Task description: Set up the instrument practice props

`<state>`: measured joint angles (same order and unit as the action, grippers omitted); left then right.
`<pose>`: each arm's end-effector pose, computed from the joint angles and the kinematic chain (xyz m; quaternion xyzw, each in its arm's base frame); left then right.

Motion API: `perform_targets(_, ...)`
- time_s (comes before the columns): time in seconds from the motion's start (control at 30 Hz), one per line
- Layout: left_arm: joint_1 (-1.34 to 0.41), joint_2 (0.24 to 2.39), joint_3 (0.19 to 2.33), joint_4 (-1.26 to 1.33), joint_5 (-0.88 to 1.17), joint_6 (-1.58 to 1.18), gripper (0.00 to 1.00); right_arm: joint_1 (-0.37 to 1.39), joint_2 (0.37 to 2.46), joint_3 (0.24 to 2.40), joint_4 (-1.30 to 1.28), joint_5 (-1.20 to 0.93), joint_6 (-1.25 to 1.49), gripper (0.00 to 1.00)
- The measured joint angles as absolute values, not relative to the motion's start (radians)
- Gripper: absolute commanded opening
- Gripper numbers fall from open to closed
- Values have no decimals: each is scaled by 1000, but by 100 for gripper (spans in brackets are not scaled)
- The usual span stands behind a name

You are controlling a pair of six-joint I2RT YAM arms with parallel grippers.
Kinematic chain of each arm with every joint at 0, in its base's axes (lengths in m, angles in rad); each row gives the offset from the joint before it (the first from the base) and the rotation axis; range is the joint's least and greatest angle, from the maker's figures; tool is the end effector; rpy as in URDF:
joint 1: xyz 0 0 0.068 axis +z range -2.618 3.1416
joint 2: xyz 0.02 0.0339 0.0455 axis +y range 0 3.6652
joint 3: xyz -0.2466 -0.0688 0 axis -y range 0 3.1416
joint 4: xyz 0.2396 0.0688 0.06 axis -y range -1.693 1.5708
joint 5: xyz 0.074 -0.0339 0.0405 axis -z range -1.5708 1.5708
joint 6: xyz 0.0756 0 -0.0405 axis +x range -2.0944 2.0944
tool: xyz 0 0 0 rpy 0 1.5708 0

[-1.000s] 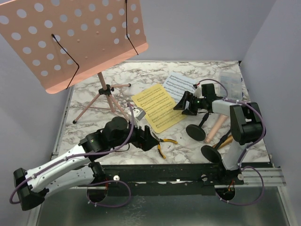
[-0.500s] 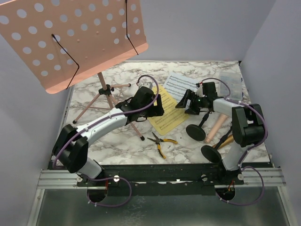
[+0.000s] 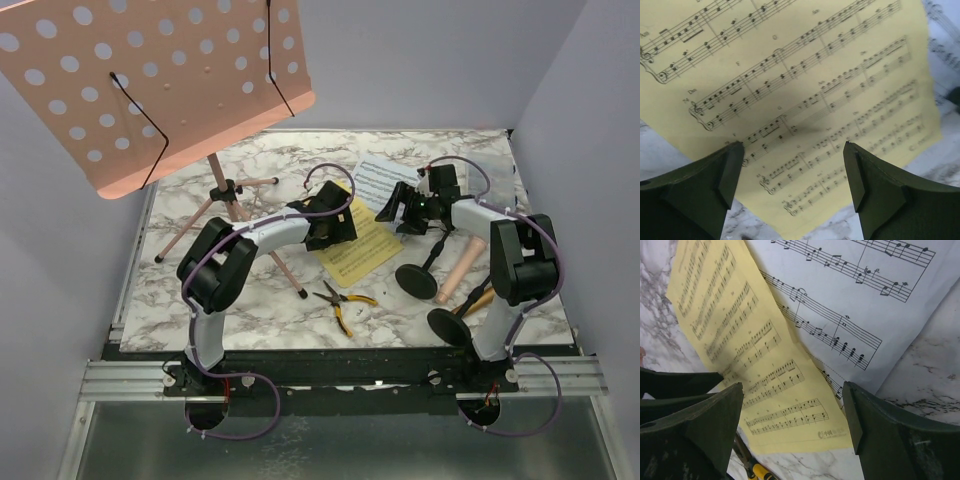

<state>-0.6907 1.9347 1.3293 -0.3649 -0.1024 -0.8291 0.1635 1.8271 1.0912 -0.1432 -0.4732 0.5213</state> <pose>0.3312 -0.2637 0.1338 -0.0811 0.9507 -0.1680 0.2478 0.3797 0.0976 0.1269 0.0846 0.9141 0.3184 0.2364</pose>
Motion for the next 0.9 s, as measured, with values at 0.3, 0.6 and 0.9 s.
perform_targets(0.3,-680,1955,1331,-353,-135,-857,88,163,1860,1111,-173,-463,496,85)
perform_targets(0.6,-678,1956,1329,-348,-120,-881,88,163,1858,1033,-54,-656,592,84)
perform_targets(0.9,-675,1956,1327,-333,-105,-883,88,164,1847,1006,82,-827,708,84)
